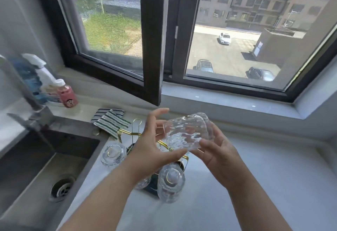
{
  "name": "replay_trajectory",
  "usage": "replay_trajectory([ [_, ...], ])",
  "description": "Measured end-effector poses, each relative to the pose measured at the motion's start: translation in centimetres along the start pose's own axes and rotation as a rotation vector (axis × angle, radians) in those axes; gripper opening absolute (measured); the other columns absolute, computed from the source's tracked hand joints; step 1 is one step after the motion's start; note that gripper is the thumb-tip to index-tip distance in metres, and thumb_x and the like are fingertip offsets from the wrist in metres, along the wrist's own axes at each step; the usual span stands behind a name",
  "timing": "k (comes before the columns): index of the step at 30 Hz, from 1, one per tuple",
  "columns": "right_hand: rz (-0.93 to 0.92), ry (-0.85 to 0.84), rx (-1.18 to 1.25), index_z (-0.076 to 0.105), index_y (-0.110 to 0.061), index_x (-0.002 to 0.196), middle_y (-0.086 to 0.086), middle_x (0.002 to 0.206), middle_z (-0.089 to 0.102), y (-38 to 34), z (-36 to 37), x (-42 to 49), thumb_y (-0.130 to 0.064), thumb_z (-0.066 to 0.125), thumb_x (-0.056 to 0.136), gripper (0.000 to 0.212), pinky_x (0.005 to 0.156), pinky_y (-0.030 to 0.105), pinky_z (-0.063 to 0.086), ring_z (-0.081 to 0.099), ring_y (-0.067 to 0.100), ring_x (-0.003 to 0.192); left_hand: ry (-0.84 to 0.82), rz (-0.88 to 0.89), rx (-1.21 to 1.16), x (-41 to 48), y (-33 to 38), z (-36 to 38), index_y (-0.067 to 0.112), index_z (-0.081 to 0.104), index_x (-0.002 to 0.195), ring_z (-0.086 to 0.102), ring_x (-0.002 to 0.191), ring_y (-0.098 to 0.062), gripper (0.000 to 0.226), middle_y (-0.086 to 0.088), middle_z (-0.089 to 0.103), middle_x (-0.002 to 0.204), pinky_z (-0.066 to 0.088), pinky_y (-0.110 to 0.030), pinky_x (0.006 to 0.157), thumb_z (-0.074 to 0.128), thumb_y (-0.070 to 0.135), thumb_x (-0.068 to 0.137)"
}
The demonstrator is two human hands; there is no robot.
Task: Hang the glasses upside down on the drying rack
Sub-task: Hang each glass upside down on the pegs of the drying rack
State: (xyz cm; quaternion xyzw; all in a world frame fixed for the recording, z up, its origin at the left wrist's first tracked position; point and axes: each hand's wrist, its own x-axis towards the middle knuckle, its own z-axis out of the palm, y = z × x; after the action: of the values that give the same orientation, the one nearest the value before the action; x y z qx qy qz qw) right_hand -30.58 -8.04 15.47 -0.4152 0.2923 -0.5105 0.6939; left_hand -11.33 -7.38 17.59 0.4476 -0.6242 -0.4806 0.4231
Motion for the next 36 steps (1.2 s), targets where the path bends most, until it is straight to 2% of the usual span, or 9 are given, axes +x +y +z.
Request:
replay_trajectory([
  [5,-0.050,0.049,-0.318,0.057,-0.028,0.115,0.011,0.109,0.068,-0.3,4.9,3.5,-0.014,0.088,0.050,0.074,0.074,0.027,0.055,0.069,0.025,0.095,0.064,0.070,0.367,0.9,-0.2,-5.0,0.046,0.034,0.126,0.045,0.110,0.007,0.076,0.016,0.046,0.129,0.037,-0.025,0.096,0.079,0.036,0.065],
  [9,-0.117,0.062,-0.624,0.052,-0.032,0.113,-0.001,0.109,0.064,-0.6,8.7,7.8,-0.002,0.085,0.054,0.074,0.069,0.022,0.057,0.069,0.011,0.090,0.074,0.133,0.402,3.0,-0.4,-8.3,0.049,0.010,0.137,0.040,0.110,0.006,0.095,0.014,0.042,0.137,0.029,-0.021,0.093,0.073,0.047,0.066],
  [12,-0.143,0.075,-0.880,0.048,-0.032,0.117,-0.008,0.108,0.061,0.0,10.4,11.4,-0.008,0.086,0.055,0.076,0.085,0.037,0.056,0.063,0.013,0.099,0.102,0.155,0.416,5.0,-1.0,-10.4,0.041,0.021,0.138,0.039,0.105,0.012,0.086,0.016,0.047,0.129,0.028,-0.003,0.081,0.068,0.053,0.066],
  [16,-0.099,0.082,-1.063,0.045,-0.029,0.123,-0.004,0.115,0.060,1.6,10.5,14.9,-0.019,0.089,0.054,0.082,0.091,0.044,0.052,0.059,0.017,0.104,0.084,0.072,0.359,7.4,-3.4,-12.4,0.040,0.032,0.131,0.048,0.110,-0.005,0.081,0.020,0.051,0.118,0.037,-0.011,0.082,0.073,0.048,0.062],
  [20,-0.016,0.074,-1.123,0.045,-0.031,0.121,-0.011,0.108,0.059,3.5,9.7,16.4,-0.038,0.087,0.046,0.087,0.086,0.033,0.053,0.058,0.012,0.099,0.016,-0.032,0.270,8.8,-6.4,-13.7,0.038,0.042,0.127,0.052,0.116,-0.009,0.078,0.012,0.058,0.125,0.043,-0.040,0.101,0.081,0.036,0.059],
  [24,-0.004,0.089,-1.187,0.042,-0.034,0.122,-0.012,0.106,0.056,5.2,9.0,17.4,-0.036,0.087,0.050,0.085,0.069,0.012,0.038,0.053,0.008,0.094,-0.026,-0.080,0.178,9.7,-8.3,-14.3,0.044,0.051,0.115,0.055,0.112,-0.001,0.073,0.015,0.062,0.119,0.044,-0.035,0.101,0.082,0.042,0.049],
  [29,0.036,0.089,-1.259,0.039,-0.030,0.126,-0.001,0.118,0.059,6.0,8.1,18.4,-0.025,0.087,0.058,0.083,0.063,0.011,0.035,0.050,0.012,0.094,-0.053,-0.128,0.163,10.8,-10.2,-14.4,0.039,0.053,0.116,0.058,0.111,-0.006,0.072,0.012,0.063,0.118,0.046,-0.034,0.098,0.082,0.036,0.050],
  [33,0.112,0.067,-1.283,0.038,-0.027,0.127,0.002,0.121,0.059,7.1,7.6,18.9,-0.025,0.086,0.059,0.083,0.072,0.023,0.040,0.049,0.014,0.094,-0.072,-0.194,0.159,11.0,-11.6,-14.3,0.046,0.052,0.107,0.058,0.107,-0.003,0.067,0.015,0.063,0.114,0.045,-0.024,0.093,0.082,0.034,0.048],
  [36,0.175,0.041,-1.320,0.036,-0.025,0.125,0.004,0.123,0.058,7.8,7.0,19.2,-0.027,0.086,0.059,0.083,0.073,0.026,0.043,0.049,0.015,0.094,-0.097,-0.236,0.162,11.1,-12.7,-14.1,0.034,0.052,0.117,0.057,0.107,-0.003,0.070,0.011,0.062,0.115,0.044,-0.023,0.094,0.085,0.017,0.057],
])
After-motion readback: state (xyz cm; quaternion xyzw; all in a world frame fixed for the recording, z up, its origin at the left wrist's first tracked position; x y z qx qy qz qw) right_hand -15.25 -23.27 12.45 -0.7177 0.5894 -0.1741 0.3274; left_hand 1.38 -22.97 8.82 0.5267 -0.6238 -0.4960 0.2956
